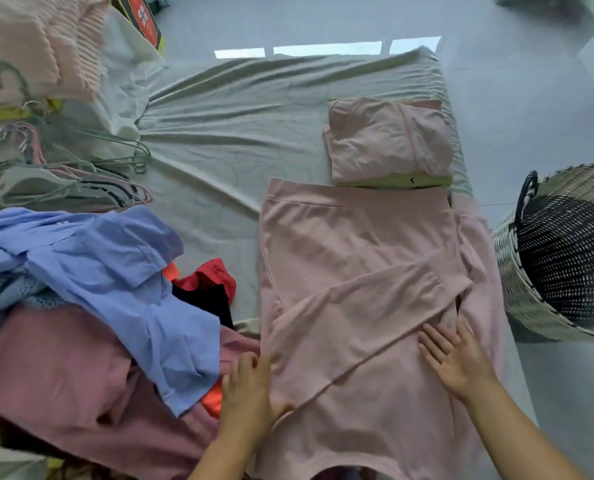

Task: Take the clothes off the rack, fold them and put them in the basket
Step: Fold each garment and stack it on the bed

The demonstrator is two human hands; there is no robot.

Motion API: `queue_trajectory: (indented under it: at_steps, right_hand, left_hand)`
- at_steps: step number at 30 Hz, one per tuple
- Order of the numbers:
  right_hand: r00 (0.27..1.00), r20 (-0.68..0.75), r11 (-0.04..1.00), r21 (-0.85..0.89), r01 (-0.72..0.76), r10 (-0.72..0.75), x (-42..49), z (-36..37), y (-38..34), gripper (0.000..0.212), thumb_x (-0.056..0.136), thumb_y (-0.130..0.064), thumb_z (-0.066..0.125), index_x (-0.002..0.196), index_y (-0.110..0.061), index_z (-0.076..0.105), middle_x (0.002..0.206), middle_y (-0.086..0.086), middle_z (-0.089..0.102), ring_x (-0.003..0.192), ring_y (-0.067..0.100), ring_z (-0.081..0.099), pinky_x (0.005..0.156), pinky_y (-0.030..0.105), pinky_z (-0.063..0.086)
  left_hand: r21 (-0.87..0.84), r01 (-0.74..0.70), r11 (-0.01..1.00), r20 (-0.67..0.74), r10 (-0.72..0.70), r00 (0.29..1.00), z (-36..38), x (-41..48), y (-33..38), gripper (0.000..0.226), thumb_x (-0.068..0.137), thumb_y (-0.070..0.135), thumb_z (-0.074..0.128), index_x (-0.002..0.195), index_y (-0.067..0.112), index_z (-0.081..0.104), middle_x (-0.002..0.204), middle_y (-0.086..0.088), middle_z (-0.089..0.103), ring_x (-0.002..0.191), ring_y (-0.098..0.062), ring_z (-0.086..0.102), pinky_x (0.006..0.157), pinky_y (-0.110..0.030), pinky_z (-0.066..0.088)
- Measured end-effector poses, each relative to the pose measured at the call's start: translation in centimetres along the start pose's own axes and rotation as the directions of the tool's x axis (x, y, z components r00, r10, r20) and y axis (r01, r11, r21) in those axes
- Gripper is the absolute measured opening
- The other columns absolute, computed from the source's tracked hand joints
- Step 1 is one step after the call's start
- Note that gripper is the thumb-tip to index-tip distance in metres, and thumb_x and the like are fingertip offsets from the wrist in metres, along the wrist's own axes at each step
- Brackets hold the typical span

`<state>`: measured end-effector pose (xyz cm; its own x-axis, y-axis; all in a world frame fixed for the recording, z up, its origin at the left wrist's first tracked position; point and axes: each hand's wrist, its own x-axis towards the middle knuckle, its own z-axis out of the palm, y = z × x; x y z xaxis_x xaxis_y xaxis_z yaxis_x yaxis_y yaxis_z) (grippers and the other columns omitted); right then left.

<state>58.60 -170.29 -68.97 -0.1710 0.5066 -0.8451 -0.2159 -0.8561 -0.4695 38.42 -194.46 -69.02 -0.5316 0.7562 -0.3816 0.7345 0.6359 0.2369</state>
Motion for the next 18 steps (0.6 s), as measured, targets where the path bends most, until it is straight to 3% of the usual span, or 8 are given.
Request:
queue_trajectory:
  at_steps: [2, 3, 5, 8, 10, 13, 16, 18]
  right_hand:
    - [0.999, -0.038, 1.0, -0.007, -0.004, 0.004, 0.5, 1.2, 0.4, 0.071, 0.087, -0.044, 0.057, 0.141, -0.006, 0.032, 0.141, 0.013, 0.043, 0.125, 0.027, 0.046, 0.103, 0.036, 0.036]
    - [0.998, -0.063, 1.0, -0.019, 0.003, -0.004, 1.0, 1.7, 0.6, 0.06, 0.093, -0.036, 0.051, 0.142, -0.006, 0.032, 0.14, 0.014, 0.042, 0.125, 0.027, 0.045, 0.101, 0.034, 0.038]
    - [0.995, -0.094, 0.999, -0.045, 0.028, -0.032, 1.8, 2.9, 0.3, 0.045, 0.093, -0.031, 0.052, 0.132, -0.011, 0.041, 0.116, 0.01, 0.052, 0.098, 0.019, 0.056, 0.078, 0.021, 0.047]
    - [0.987, -0.143, 0.99, -0.133, 0.051, -0.07, 2.7, 3.7, 0.1, 0.009, 0.091, -0.028, 0.058, 0.093, -0.021, 0.054, 0.078, -0.002, 0.046, 0.051, 0.004, 0.045, 0.034, 0.012, 0.03]
    - [0.981, -0.165, 0.983, -0.169, 0.072, -0.1, 3.4, 3.5, -0.1, 0.017, 0.092, -0.023, 0.056, 0.077, -0.024, 0.049, 0.067, -0.005, 0.038, 0.03, 0.0, 0.035, 0.031, 0.007, 0.02]
    - [0.969, -0.198, 0.968, -0.231, 0.103, -0.151, 3.6, 3.7, -0.9, 0.023, 0.093, -0.015, 0.053, 0.072, -0.023, 0.046, 0.059, -0.004, 0.038, 0.03, 0.001, 0.032, 0.03, 0.009, 0.02]
    - [0.962, -0.217, 0.984, -0.095, 0.15, -0.168, 3.1, 3.5, -1.8, 0.023, 0.088, -0.007, 0.05, 0.071, -0.023, 0.05, 0.04, -0.009, 0.049, 0.05, 0.005, 0.04, 0.039, 0.014, 0.032]
    - [0.968, -0.205, 0.99, -0.02, 0.142, -0.143, 2.7, 3.0, -2.0, 0.021, 0.086, -0.008, 0.046, 0.071, -0.023, 0.05, 0.049, -0.008, 0.05, 0.047, 0.005, 0.042, 0.037, 0.013, 0.032]
  left_hand:
    - [0.042, -0.041, 0.998, 0.041, 0.04, 0.998, 1.2, -1.1, -1.0, 0.107, 0.012, 0.061, 0.082, 0.109, 0.025, 0.051, 0.084, 0.001, 0.043, 0.062, -0.019, 0.055, 0.045, -0.028, 0.046]
    - [0.057, -0.054, 0.997, 0.058, 0.05, 0.997, 1.6, -1.5, -1.3, 0.111, 0.009, 0.059, 0.082, 0.11, 0.026, 0.051, 0.085, 0.001, 0.043, 0.062, -0.018, 0.055, 0.044, -0.028, 0.047]
    - [0.089, -0.082, 0.993, 0.07, 0.075, 0.995, 2.1, -1.8, -1.1, 0.112, 0.006, 0.056, 0.082, 0.109, 0.024, 0.052, 0.085, -0.001, 0.048, 0.067, -0.02, 0.05, 0.044, -0.028, 0.045]
    - [0.136, -0.112, 0.984, 0.025, 0.11, 0.994, 2.2, -2.1, -0.8, 0.086, 0.015, 0.031, 0.084, 0.096, 0.02, 0.058, 0.086, -0.004, 0.045, 0.07, -0.022, 0.041, 0.041, -0.03, 0.042]
    - [0.121, -0.136, 0.983, -0.017, 0.139, 0.99, 1.9, -2.3, -0.8, 0.058, 0.021, 0.016, 0.082, 0.074, 0.018, 0.06, 0.081, -0.005, 0.047, 0.063, -0.023, 0.048, 0.036, -0.028, 0.039]
    - [0.027, -0.164, 0.986, -0.01, 0.164, 0.986, 1.6, -2.9, -1.3, 0.037, 0.034, 0.015, 0.076, 0.06, 0.019, 0.049, 0.07, 0.002, 0.051, 0.055, -0.016, 0.052, 0.033, -0.025, 0.034]
    - [-0.019, -0.219, 0.976, 0.068, 0.22, 0.973, 0.7, -3.7, -1.2, 0.028, 0.048, 0.02, 0.064, 0.069, 0.021, 0.045, 0.069, 0.007, 0.047, 0.052, -0.011, 0.055, 0.037, -0.026, 0.031]
    - [-0.029, -0.202, 0.979, 0.262, 0.203, 0.943, -0.4, -3.4, -0.5, 0.015, 0.074, 0.014, 0.055, 0.087, 0.019, 0.051, 0.092, 0.001, 0.053, 0.079, -0.021, 0.061, 0.053, -0.03, 0.032]
